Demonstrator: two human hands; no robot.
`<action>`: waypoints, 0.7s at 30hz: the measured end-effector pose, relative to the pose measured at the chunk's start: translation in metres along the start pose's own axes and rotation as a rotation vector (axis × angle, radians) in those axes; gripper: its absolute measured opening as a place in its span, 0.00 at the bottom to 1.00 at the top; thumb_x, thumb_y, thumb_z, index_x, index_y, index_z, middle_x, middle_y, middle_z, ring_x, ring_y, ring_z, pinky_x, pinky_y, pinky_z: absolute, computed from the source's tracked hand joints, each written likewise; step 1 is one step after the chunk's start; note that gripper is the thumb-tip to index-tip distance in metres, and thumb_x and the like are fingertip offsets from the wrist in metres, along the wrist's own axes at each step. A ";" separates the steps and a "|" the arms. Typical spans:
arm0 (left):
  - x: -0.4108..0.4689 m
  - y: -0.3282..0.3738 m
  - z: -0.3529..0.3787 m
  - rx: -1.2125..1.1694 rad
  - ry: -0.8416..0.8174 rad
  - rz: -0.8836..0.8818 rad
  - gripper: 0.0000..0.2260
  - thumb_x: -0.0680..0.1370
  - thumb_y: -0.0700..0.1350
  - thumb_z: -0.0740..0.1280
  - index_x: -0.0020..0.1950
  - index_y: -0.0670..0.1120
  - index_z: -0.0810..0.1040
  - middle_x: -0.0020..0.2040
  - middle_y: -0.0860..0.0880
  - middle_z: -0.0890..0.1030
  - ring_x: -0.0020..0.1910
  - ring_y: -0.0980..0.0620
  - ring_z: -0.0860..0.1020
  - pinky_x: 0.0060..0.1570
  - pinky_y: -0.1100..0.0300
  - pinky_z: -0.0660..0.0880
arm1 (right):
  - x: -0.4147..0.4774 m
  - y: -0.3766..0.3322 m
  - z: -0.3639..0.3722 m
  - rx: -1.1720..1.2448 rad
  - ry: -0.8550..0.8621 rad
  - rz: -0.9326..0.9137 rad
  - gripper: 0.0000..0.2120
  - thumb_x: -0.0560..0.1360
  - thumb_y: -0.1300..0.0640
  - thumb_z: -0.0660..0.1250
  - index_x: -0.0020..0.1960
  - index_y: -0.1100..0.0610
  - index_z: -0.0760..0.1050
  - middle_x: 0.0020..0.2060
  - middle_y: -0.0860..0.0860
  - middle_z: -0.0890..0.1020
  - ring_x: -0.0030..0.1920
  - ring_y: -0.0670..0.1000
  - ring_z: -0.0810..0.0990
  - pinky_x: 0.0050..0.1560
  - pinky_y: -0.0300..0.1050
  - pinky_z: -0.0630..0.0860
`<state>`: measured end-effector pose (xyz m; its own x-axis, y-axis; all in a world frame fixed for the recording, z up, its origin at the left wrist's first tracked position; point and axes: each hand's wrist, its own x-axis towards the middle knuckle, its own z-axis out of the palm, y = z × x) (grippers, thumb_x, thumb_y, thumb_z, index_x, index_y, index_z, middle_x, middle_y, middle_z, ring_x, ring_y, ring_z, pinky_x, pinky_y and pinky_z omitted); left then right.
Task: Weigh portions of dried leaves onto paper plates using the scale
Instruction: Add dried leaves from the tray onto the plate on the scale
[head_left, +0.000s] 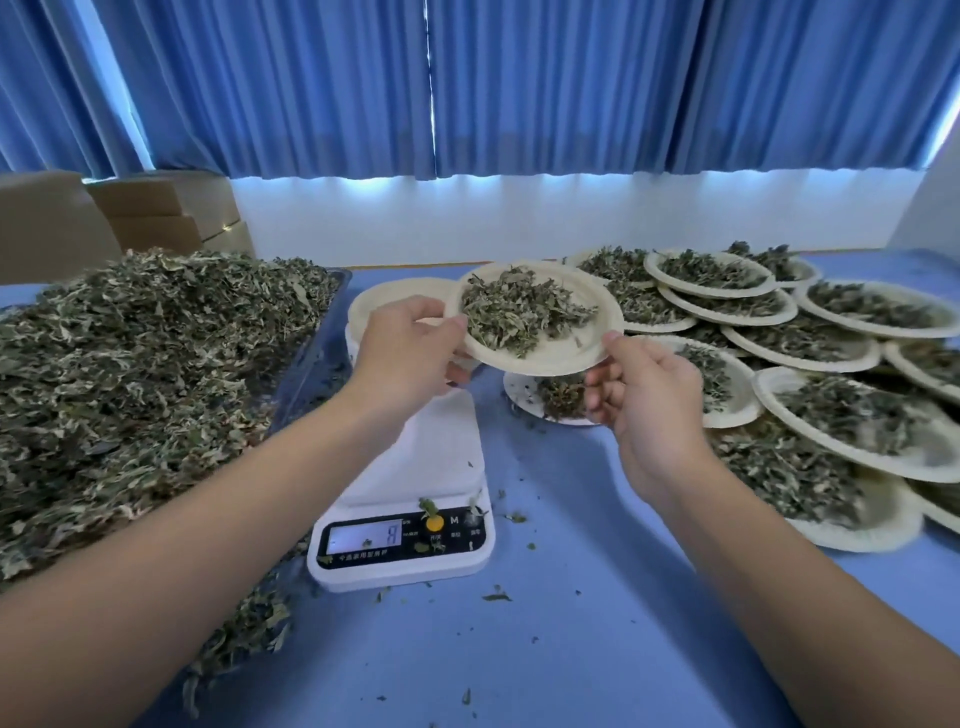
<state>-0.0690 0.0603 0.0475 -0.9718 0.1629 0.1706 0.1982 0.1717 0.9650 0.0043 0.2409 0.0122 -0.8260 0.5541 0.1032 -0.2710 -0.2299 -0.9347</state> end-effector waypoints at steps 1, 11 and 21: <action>0.004 0.002 0.013 -0.028 -0.019 -0.019 0.02 0.81 0.43 0.66 0.52 0.49 0.78 0.35 0.49 0.83 0.28 0.52 0.80 0.32 0.60 0.75 | 0.003 -0.001 -0.003 0.028 0.047 -0.013 0.14 0.82 0.59 0.66 0.38 0.57 0.71 0.25 0.51 0.76 0.23 0.49 0.71 0.25 0.41 0.68; 0.035 0.013 0.101 -0.150 -0.209 -0.234 0.04 0.80 0.38 0.66 0.46 0.44 0.74 0.29 0.50 0.76 0.24 0.54 0.77 0.25 0.63 0.66 | 0.012 0.001 -0.008 0.129 0.239 -0.174 0.17 0.86 0.52 0.57 0.40 0.56 0.65 0.25 0.53 0.75 0.20 0.51 0.67 0.22 0.38 0.62; 0.053 0.025 0.147 0.090 -0.372 -0.202 0.06 0.78 0.36 0.68 0.40 0.40 0.78 0.30 0.45 0.75 0.23 0.51 0.70 0.25 0.59 0.66 | 0.002 0.031 0.009 0.025 0.190 -0.108 0.28 0.86 0.42 0.50 0.34 0.57 0.67 0.23 0.53 0.70 0.24 0.52 0.65 0.26 0.43 0.62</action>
<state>-0.0971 0.2159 0.0514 -0.8831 0.4538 -0.1193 0.0352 0.3175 0.9476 -0.0102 0.2275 -0.0138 -0.6839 0.7171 0.1344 -0.3676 -0.1796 -0.9125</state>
